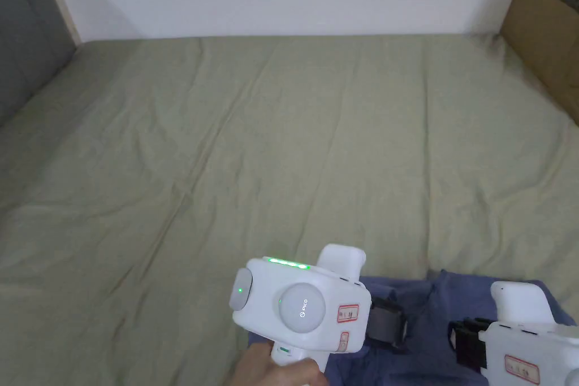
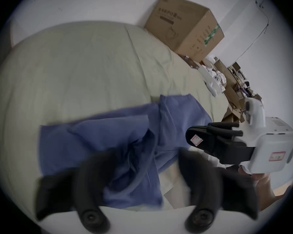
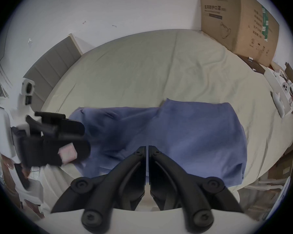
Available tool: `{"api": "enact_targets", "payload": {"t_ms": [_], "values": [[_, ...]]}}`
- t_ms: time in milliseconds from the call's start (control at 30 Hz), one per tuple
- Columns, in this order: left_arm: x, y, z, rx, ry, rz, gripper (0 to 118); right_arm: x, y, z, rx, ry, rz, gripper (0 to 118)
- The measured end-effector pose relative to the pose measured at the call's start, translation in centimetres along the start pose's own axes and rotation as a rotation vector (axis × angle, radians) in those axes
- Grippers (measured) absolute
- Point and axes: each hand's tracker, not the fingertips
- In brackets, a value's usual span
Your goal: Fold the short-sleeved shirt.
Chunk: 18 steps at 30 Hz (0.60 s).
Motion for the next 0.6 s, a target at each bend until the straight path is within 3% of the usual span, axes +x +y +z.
{"api": "enact_targets", "payload": {"t_ms": [67, 200, 233, 267, 333, 367, 433, 600], "values": [[-0.2, 0.1, -0.2, -0.001, -0.014, 0.022, 107, 0.9, -0.3, 0.3, -0.001, -0.009, -0.019, 3], [-2.1, 0.5, 2.4, 0.093, -0.026, 0.126, 98, 2.2, -0.8, 0.6, 0.004, -0.025, -0.056, 3], [-3.0, 0.5, 3.4, 0.131, -0.044, 0.175, 90, 2.5, -0.8, 0.6, 0.006, -0.025, -0.066, 3], [-3.7, 0.4, 4.1, 0.159, -0.049, 0.217, 75, 2.6, -0.9, 0.6, 0.009, -0.023, -0.075, 3], [-5.4, 0.1, 4.9, 0.18, -0.019, 0.28, 16, 2.8, -1.0, 0.6, 0.012, -0.02, -0.089, 3], [-5.8, -0.1, 4.6, 0.179, 0.03, 0.278, 3, 2.8, -1.0, 0.6, 0.012, -0.017, -0.091, 3], [-6.2, -0.5, 3.9, 0.134, 0.095, 0.258, 4, 2.7, -1.1, 0.6, 0.011, -0.015, -0.09, 3], [-4.3, -1.7, -0.5, 0.004, 0.02, 0.224, 3, 2.6, -1.2, 0.5, 0.011, -0.003, -0.087, 3]]}}
